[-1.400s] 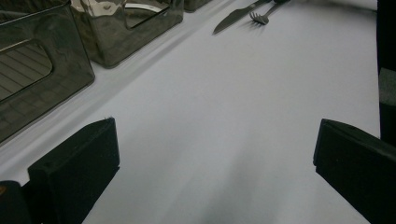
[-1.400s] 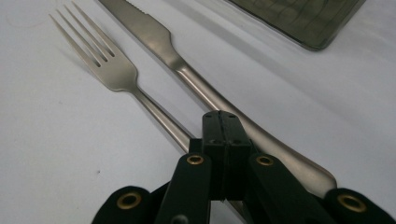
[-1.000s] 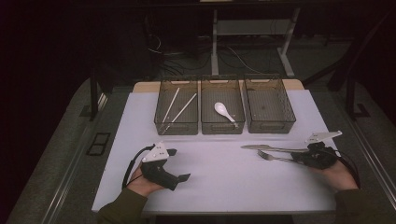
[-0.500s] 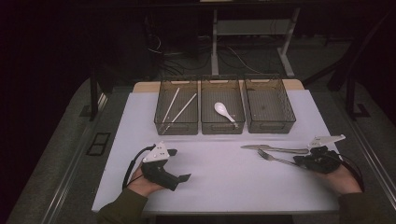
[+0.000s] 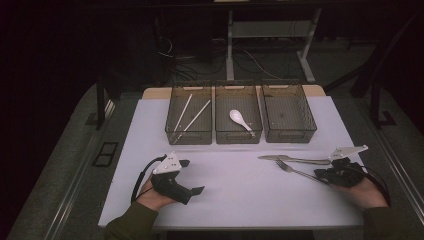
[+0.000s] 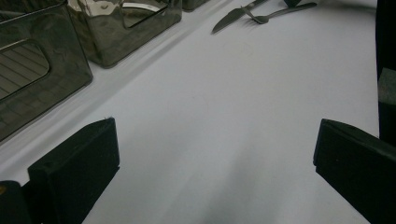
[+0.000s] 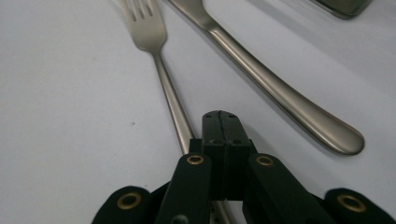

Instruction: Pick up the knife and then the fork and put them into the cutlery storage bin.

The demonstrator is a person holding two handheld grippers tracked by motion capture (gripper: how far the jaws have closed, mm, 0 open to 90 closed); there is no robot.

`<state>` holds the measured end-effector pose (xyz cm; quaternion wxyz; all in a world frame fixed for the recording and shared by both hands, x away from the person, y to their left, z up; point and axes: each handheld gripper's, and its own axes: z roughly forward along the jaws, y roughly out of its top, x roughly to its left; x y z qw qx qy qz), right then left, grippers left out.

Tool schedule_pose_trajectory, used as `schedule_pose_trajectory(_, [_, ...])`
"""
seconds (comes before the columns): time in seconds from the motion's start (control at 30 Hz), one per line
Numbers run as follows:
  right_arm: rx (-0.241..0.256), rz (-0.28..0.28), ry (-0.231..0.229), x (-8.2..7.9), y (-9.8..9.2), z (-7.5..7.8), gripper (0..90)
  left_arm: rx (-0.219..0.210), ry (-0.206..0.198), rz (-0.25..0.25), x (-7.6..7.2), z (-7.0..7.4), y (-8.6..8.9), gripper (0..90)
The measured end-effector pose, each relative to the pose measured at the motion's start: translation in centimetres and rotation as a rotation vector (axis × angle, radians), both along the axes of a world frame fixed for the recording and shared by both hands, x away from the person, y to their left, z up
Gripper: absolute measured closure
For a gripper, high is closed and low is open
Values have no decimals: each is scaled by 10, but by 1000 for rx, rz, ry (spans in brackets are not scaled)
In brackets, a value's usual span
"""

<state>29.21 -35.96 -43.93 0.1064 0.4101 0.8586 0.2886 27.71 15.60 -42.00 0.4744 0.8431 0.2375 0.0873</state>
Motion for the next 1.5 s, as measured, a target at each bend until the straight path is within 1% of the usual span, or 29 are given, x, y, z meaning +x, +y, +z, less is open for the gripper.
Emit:
schedule_pose_trajectory(0.2, [4, 39, 19, -6, 6, 4, 899, 0, -1, -1, 0, 0, 0, 0])
schedule_pose_trajectory(0.27, [9, 58, 21, -9, 7, 6, 899, -1, -1, -2, 0, 0, 0, 0])
schedule_pose_trajectory(0.3, [18, 64, 30, -10, 8, 7, 899, 0, -1, -2, 0, 0, 0, 0])
schedule_pose_trajectory(0.4, [15, 98, 41, -14, 10, 7, 899, 1, -2, -3, 0, 0, -1, 0])
schedule_pose_trajectory(0.47, [4, 105, 40, -14, 12, 8, 898, 1, -2, -3, 0, 0, -1, 0])
schedule_pose_trajectory(0.53, [9, 110, 35, -13, 12, 10, 897, 1, -1, -2, 0, 0, -1, 0])
schedule_pose_trajectory(0.57, [8, 111, 30, -12, 12, 12, 892, 1, -1, -3, 0, 0, -1, 0])
schedule_pose_trajectory(0.63, [6, 129, 44, -9, 13, 16, 820, 2, 1, -2, 0, 0, -1, 0])
schedule_pose_trajectory(0.67, [-13, 144, 39, -7, 14, 18, 803, 1, 2, -2, 0, 0, -1, 0])
schedule_pose_trajectory(0.73, [-45, 156, 47, -3, 18, 22, 765, 1, 5, 1, 0, 0, -1, 0])
schedule_pose_trajectory(0.77, [-59, 171, 47, 0, 20, 24, 750, 1, 4, 0, 0, 0, -1, 0])
schedule_pose_trajectory(0.8, [-76, 176, 59, 2, 23, 26, 745, -1, 4, 1, 0, 0, -1, 0])
schedule_pose_trajectory(0.87, [-109, 205, 73, 7, 29, 27, 738, -2, 6, 2, 0, 0, -1, 0])
schedule_pose_trajectory(0.9, [-122, 219, 80, 10, 32, 28, 737, 4, 5, -1, 0, 0, -1, 0])
schedule_pose_trajectory(1.0, [-163, 248, 109, 18, 42, 29, 736, -1, 6, 1, 0, 0, -1, 0])
schedule_pose_trajectory(1.07, [-189, 267, 134, 22, 48, 28, 737, -12, 8, 7, 0, -1, -2, 0])
schedule_pose_trajectory(1.13, [-217, 288, 152, 27, 53, 27, 736, -9, 9, 7, 0, -1, -2, 0])
schedule_pose_trajectory(1.27, [-245, 307, 180, 34, 62, 25, 742, -8, 9, 5, 0, -1, -2, 0])
schedule_pose_trajectory(1.37, [-290, 321, 197, 38, 68, 23, 751, -8, 9, 5, 0, -1, -2, 0])
schedule_pose_trajectory(1.47, [-312, 324, 217, 41, 71, 20, 773, -8, 9, 4, 0, -1, -2, 0])
schedule_pose_trajectory(1.5, [-333, 328, 218, 42, 72, 19, 780, -7, 8, 3, 0, -1, -2, 0])
